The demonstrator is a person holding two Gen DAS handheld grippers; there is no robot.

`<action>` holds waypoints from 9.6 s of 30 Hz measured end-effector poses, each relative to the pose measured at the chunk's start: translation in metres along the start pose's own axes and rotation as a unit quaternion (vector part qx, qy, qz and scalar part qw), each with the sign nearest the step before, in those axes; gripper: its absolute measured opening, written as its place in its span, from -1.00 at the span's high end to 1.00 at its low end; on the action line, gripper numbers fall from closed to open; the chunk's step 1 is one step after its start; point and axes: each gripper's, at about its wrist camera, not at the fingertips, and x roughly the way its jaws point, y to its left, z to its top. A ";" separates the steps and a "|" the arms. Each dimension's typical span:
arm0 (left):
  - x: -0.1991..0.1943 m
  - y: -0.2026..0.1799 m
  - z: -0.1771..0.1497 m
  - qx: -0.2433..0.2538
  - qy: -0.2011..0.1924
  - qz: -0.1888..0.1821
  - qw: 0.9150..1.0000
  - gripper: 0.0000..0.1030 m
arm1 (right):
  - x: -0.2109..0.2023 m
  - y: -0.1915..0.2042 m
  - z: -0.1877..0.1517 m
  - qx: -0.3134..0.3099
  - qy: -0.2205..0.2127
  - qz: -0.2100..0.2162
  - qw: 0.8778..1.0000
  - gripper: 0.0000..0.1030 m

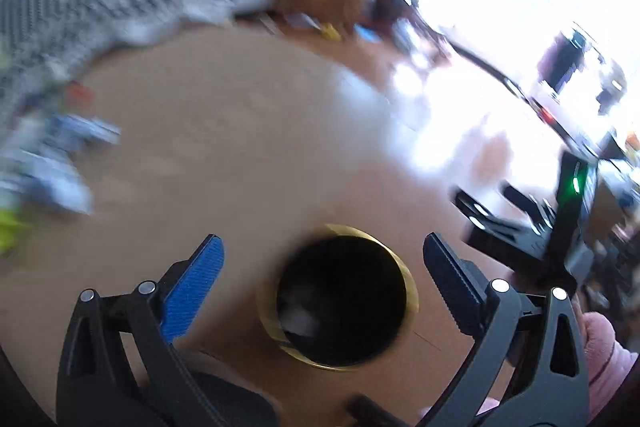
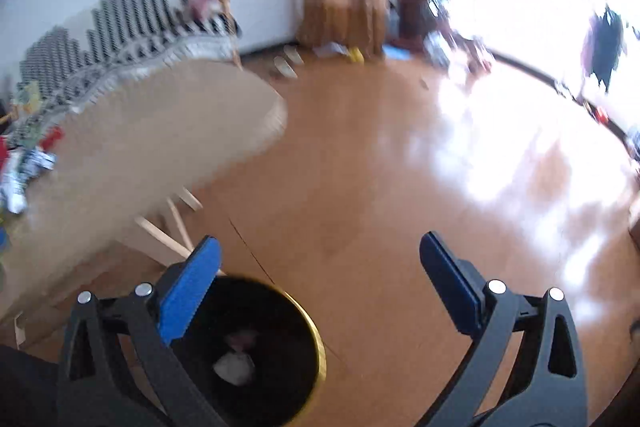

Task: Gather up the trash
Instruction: 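Carry both items to the black bin and open both tools to drop them, then grasp the red ribbon with the left tool while the right tool grasps the WIPES packet, then carry the ribbon and WIPES packet to the bin and release both, then grasp the white carton with the left tool while the right tool grasps the crumpled wrapper, then carry the carton and crumpled wrapper to the bin and release both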

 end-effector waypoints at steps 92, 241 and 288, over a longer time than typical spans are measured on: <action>-0.073 0.408 -0.074 -0.233 -0.001 0.220 0.947 0.83 | 0.074 0.444 0.028 -0.244 0.133 0.297 0.914 0.22; -0.043 0.462 -0.015 -0.246 -0.021 0.273 0.930 0.53 | 0.147 0.402 0.086 -0.273 0.166 0.278 0.906 0.28; 0.163 -0.059 -0.066 0.069 0.284 -0.114 0.950 0.54 | 0.106 -0.023 -0.072 0.129 0.277 0.202 0.930 0.26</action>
